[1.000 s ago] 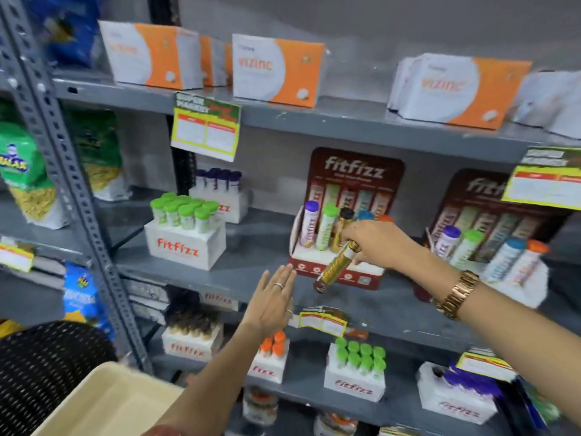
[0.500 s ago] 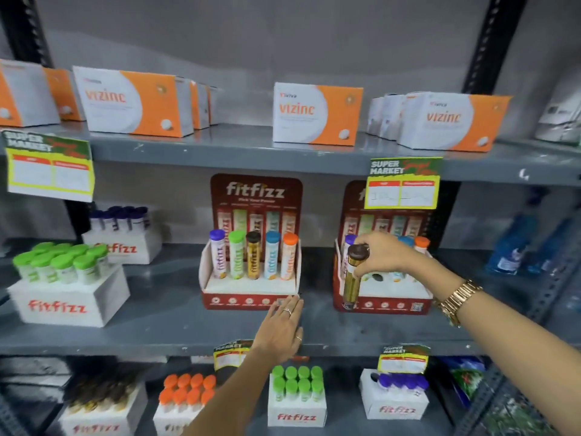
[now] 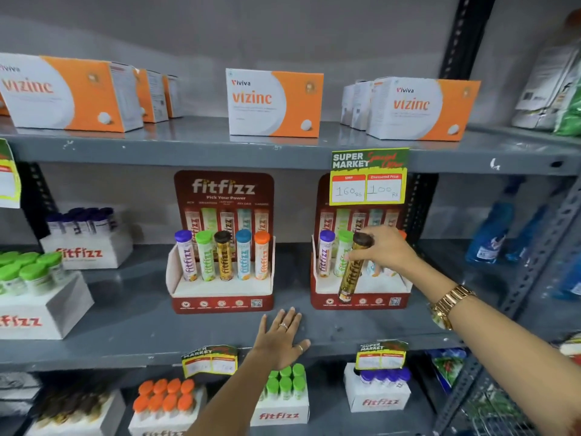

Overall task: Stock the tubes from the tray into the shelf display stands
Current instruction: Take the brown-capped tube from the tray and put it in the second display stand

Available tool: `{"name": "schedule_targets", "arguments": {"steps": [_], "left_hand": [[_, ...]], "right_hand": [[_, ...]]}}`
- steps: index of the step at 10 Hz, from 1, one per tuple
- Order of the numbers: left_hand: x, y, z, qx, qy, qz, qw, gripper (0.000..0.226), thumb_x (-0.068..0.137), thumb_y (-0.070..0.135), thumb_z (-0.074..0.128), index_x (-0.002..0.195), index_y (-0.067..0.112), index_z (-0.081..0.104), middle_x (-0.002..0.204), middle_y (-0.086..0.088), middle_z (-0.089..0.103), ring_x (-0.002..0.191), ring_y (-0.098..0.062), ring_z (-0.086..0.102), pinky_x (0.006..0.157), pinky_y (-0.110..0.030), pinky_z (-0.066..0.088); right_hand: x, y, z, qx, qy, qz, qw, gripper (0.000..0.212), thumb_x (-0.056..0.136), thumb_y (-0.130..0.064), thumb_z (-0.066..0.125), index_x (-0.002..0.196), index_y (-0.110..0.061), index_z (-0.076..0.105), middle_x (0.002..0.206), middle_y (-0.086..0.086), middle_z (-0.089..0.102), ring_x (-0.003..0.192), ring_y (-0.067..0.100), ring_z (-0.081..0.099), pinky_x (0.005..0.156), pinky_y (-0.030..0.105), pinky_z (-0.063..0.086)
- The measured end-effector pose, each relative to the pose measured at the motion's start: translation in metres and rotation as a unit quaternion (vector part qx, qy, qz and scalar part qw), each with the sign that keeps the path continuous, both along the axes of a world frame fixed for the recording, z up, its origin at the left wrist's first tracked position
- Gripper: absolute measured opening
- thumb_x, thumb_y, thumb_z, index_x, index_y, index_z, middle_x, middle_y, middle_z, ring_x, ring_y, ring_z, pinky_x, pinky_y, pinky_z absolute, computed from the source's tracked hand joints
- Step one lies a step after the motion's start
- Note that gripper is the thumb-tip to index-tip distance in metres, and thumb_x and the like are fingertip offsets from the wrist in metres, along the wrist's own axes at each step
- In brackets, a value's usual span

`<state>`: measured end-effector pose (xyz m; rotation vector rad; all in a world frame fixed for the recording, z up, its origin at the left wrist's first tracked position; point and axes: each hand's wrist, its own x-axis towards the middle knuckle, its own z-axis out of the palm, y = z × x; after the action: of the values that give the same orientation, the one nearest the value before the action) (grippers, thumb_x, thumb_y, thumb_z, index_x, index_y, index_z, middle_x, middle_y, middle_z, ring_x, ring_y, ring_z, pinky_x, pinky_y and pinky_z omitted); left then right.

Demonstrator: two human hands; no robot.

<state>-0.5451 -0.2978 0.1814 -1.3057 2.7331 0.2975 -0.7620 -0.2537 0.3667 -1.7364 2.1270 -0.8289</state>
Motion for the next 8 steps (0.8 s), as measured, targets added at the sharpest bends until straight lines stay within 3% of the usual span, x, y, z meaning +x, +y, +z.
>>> {"name": "schedule_targets", "arguments": {"steps": [1, 2, 3, 4, 5, 6, 8], "left_hand": [[0.001, 0.0, 0.002, 0.004, -0.006, -0.004, 1.0, 0.066, 0.096, 0.053, 0.021, 0.146, 0.018, -0.003, 0.157, -0.002, -0.008, 0.143, -0.021, -0.01, 0.114, -0.05, -0.006], [0.0, 0.0, 0.001, 0.001, -0.006, -0.003, 1.0, 0.066, 0.095, 0.053, 0.021, 0.146, 0.018, -0.003, 0.157, -0.002, -0.008, 0.143, -0.021, -0.01, 0.114, -0.05, -0.006], [0.0, -0.001, -0.002, -0.006, -0.006, 0.002, 1.0, 0.066, 0.095, 0.054, 0.02, 0.146, 0.019, -0.003, 0.157, -0.001, -0.007, 0.143, -0.021, -0.009, 0.114, -0.049, -0.005], [-0.001, -0.001, -0.003, -0.006, -0.01, 0.003, 1.0, 0.066, 0.095, 0.054, 0.02, 0.146, 0.02, -0.003, 0.157, 0.0, -0.007, 0.143, -0.022, -0.009, 0.114, -0.049, -0.006], [-0.001, -0.003, -0.003, -0.006, -0.011, 0.004, 1.0, 0.066, 0.094, 0.055, 0.02, 0.146, 0.021, -0.003, 0.157, 0.0, -0.007, 0.143, -0.022, -0.009, 0.114, -0.049, -0.006], [-0.001, -0.003, -0.004, -0.006, -0.01, 0.005, 1.0, 0.066, 0.094, 0.055, 0.02, 0.146, 0.021, -0.003, 0.157, 0.0, -0.007, 0.143, -0.022, -0.009, 0.114, -0.049, -0.006], [-0.001, -0.003, -0.002, 0.0, -0.013, 0.005, 1.0, 0.066, 0.094, 0.055, 0.021, 0.146, 0.022, -0.004, 0.157, 0.0, -0.008, 0.143, -0.023, -0.009, 0.114, -0.05, -0.006]], "right_hand": [[-0.002, -0.009, -0.004, -0.005, 0.08, -0.03, 0.996, 0.036, 0.074, -0.032, 0.079, 0.095, -0.005, 0.068, 0.094, 0.01, 0.072, 0.085, 0.027, 0.068, 0.062, 0.029, 0.053], [-0.003, -0.016, -0.005, -0.007, 0.128, -0.061, 0.99, 0.043, 0.077, -0.039, 0.076, 0.105, -0.009, 0.065, 0.103, 0.01, 0.071, 0.093, 0.027, 0.066, 0.079, 0.038, 0.056], [-0.003, -0.022, -0.002, 0.002, 0.229, -0.103, 0.968, 0.047, 0.082, -0.048, 0.068, 0.112, -0.012, 0.06, 0.104, 0.007, 0.069, 0.094, 0.027, 0.066, 0.08, 0.037, 0.054], [-0.005, -0.025, 0.0, 0.001, 0.27, -0.105, 0.957, 0.046, 0.085, -0.046, 0.065, 0.115, -0.011, 0.057, 0.106, 0.009, 0.068, 0.097, 0.029, 0.065, 0.081, 0.036, 0.051], [-0.011, -0.034, -0.002, 0.0, 0.299, -0.114, 0.947, 0.047, 0.087, -0.043, 0.063, 0.121, -0.012, 0.053, 0.112, 0.013, 0.067, 0.106, 0.031, 0.062, 0.095, 0.04, 0.044], [-0.015, -0.041, -0.007, 0.018, 0.312, -0.119, 0.943, 0.048, 0.087, -0.045, 0.062, 0.122, -0.013, 0.053, 0.114, 0.012, 0.067, 0.11, 0.03, 0.061, 0.104, 0.042, 0.034], [-0.021, -0.046, -0.019, 0.051, 0.296, -0.097, 0.949, 0.051, 0.086, -0.045, 0.063, 0.129, -0.019, 0.051, 0.122, 0.009, 0.063, 0.118, 0.027, 0.053, 0.104, 0.043, 0.026]]}}
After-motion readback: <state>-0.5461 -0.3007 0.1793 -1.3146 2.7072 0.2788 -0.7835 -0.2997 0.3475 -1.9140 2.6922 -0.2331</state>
